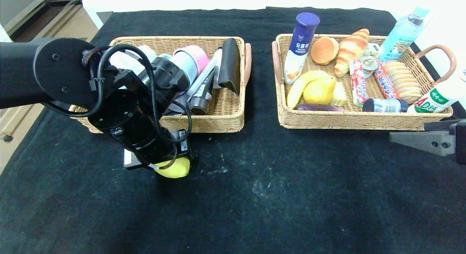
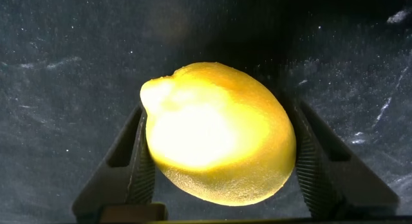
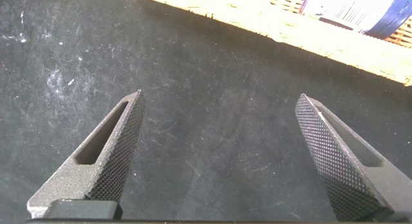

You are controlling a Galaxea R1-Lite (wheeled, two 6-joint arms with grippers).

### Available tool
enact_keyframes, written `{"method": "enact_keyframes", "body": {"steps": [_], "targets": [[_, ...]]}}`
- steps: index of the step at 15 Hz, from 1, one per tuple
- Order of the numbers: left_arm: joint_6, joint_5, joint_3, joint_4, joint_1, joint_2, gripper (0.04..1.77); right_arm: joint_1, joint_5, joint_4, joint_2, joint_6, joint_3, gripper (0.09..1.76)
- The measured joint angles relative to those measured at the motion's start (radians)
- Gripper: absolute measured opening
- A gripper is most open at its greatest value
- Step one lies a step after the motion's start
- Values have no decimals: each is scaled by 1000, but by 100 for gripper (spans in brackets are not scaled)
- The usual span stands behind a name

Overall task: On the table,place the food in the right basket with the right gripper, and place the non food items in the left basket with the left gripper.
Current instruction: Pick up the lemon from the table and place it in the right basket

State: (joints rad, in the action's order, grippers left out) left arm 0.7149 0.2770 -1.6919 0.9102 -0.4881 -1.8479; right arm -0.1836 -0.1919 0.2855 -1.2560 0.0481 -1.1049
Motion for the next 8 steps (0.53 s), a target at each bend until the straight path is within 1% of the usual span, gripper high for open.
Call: {"method": "enact_keyframes", "body": {"steps": [8], "targets": [[0, 0, 0, 3, 0, 5, 121, 0, 0, 0, 0, 0, -1, 171]]}}
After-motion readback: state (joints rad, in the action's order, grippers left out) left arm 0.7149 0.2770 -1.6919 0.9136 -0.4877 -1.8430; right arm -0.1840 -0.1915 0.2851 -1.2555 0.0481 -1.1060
